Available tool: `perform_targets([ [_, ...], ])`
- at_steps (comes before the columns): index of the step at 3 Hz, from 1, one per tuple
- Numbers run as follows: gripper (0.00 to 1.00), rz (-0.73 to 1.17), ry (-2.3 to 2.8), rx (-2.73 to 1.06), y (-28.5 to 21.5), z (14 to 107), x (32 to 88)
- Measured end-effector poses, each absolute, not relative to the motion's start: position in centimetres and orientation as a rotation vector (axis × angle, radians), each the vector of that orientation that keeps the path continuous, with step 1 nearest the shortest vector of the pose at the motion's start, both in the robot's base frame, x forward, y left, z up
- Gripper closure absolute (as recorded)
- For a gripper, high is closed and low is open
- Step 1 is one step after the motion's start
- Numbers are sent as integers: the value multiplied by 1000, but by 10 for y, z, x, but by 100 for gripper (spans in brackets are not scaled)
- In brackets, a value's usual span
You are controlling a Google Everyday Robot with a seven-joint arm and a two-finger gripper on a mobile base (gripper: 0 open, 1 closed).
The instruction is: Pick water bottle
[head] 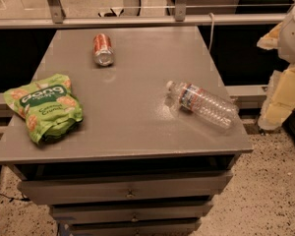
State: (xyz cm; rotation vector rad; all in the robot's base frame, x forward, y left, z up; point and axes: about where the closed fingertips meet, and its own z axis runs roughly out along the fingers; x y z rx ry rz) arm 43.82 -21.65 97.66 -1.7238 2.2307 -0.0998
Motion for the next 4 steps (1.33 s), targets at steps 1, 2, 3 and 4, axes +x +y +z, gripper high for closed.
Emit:
perform_targets([
  [1, 0, -100, 2231, -1724, -217, 977, 438],
  [2, 0, -101, 2206, -1707, -215, 975, 442],
  [3, 0, -92, 2195, -1681, -197, 955, 451],
  [4, 0, -29, 2235, -1637, -179, 920, 469],
])
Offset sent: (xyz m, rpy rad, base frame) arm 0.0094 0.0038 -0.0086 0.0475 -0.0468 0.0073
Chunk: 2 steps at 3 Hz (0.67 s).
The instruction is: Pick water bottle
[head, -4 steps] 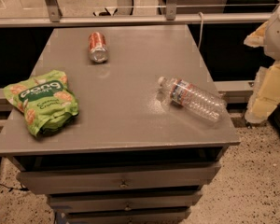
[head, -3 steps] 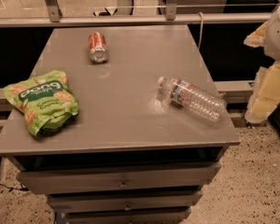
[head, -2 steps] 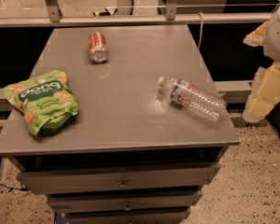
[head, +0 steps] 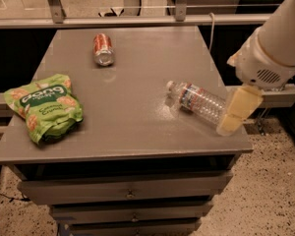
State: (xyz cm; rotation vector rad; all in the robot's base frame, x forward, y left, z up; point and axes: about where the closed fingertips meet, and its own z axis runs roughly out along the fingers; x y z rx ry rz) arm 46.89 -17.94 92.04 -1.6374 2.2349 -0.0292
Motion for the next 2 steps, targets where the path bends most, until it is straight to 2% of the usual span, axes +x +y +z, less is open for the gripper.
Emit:
perform_targets([
  [2, 0, 42, 2301, -1585, -161, 867, 505],
])
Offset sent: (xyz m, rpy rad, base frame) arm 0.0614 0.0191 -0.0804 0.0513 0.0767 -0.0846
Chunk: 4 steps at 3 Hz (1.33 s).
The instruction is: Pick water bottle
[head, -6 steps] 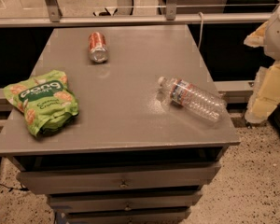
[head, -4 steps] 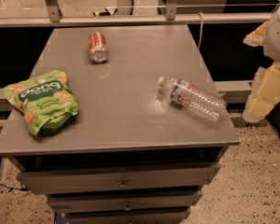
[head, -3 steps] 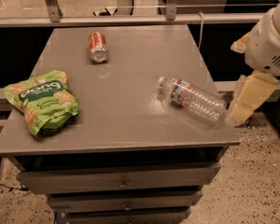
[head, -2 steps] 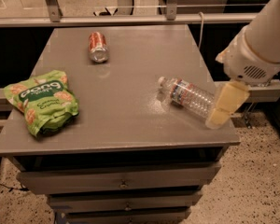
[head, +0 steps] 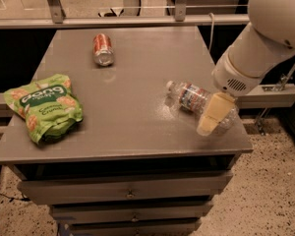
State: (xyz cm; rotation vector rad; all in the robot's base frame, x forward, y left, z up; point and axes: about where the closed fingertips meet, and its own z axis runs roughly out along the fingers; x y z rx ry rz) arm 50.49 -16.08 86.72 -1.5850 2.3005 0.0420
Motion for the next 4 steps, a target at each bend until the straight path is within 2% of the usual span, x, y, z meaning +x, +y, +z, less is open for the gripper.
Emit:
perform_targets([
  [1, 0, 86, 2329, -1556, -159, 850, 519],
  [2, 18, 129, 2341, -1546, -152, 840, 525],
  [4, 64, 175, 2336, -1548, -142, 839, 529],
])
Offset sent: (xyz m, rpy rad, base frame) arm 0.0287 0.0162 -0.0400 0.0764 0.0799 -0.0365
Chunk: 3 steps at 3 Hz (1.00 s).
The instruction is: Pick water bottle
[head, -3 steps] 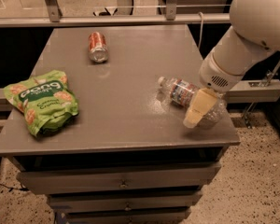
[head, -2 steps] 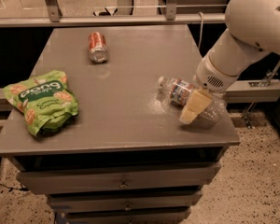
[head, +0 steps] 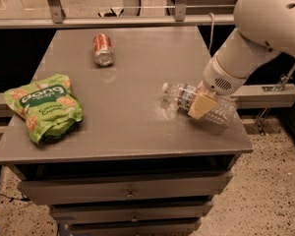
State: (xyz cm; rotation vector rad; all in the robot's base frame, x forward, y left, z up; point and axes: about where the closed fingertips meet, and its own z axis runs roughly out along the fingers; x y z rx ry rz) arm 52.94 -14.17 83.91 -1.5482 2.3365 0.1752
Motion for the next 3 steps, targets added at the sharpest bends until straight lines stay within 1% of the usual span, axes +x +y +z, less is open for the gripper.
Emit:
perform_targets([
  [1, 96, 186, 2279, -1569, -135, 860, 536],
  [2, 100, 225, 2230, -1565, -137, 888, 545],
  [3, 100, 297, 2185, -1509, -141, 934, 557],
])
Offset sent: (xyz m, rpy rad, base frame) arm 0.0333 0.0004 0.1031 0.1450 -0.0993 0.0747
